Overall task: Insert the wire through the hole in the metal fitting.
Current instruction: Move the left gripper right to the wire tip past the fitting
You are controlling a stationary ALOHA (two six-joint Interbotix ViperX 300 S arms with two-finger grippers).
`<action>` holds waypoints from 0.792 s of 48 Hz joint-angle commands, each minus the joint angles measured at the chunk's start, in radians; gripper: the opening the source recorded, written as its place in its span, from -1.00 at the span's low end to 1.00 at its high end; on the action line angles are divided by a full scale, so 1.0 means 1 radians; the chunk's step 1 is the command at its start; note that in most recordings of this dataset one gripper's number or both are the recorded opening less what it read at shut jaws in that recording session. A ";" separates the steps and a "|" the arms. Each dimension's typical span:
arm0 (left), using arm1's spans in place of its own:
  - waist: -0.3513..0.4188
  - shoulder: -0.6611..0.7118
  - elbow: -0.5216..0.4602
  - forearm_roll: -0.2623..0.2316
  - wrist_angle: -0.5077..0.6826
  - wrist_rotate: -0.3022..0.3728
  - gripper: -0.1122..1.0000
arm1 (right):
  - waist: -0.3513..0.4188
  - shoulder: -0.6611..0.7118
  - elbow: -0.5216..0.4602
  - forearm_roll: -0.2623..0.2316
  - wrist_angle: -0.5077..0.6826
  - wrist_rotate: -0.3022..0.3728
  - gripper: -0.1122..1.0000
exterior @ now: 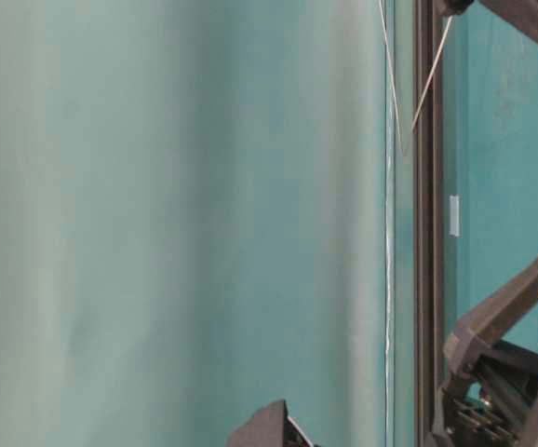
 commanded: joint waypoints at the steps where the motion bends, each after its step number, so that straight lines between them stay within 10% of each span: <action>1: 0.002 -0.032 -0.017 0.003 0.009 0.000 0.12 | 0.002 -0.014 -0.009 -0.006 -0.008 0.000 -0.80; 10: -0.002 -0.051 -0.018 0.003 0.017 -0.003 -0.42 | 0.002 -0.014 -0.009 -0.005 -0.008 0.000 -0.80; 38: -0.018 -0.055 -0.034 0.003 0.078 -0.012 -0.97 | 0.002 -0.014 -0.008 -0.006 -0.008 0.002 -0.80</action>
